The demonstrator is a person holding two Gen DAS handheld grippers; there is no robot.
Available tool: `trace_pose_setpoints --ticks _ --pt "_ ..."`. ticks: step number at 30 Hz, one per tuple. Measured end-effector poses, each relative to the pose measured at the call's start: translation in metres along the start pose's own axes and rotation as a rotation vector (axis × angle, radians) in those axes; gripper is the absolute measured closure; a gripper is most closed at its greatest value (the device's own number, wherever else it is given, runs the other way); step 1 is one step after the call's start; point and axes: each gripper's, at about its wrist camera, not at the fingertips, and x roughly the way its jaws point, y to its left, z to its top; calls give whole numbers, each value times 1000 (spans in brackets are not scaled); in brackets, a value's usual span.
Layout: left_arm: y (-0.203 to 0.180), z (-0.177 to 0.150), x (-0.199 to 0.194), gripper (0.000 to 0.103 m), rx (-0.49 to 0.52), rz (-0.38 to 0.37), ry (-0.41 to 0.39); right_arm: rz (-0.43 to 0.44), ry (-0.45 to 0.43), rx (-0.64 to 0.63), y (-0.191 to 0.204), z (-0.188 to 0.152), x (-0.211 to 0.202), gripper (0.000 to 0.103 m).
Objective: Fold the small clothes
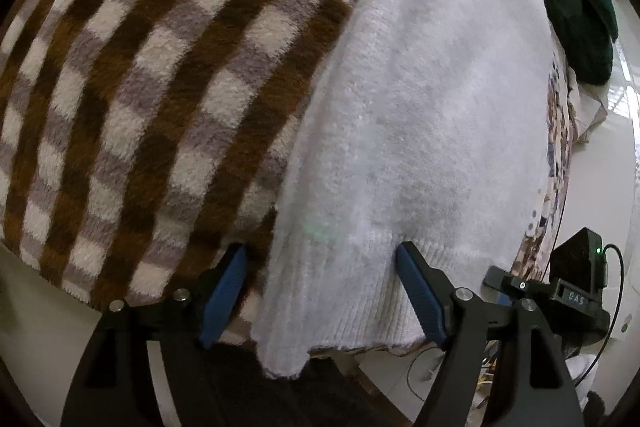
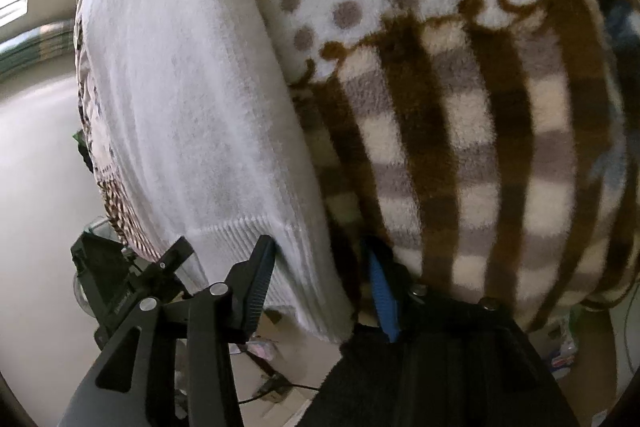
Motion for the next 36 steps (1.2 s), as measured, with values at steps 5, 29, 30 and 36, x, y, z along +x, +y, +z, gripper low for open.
trace_pose_setpoints --ticks 5,29,30,36 --pt "-6 -4 -1 30 31 -10 -5 42 -3 -4 4 -3 7 54" --pt "-86 21 -125 93 37 -261 -281 317 -159 -120 92 -28 -79 91" --pt "-91 34 -133 93 34 -292 -298 329 -176 -136 100 -23 -89 91" --pt "-127 135 -152 93 72 -370 -392 353 -307 -215 174 51 -138 91"
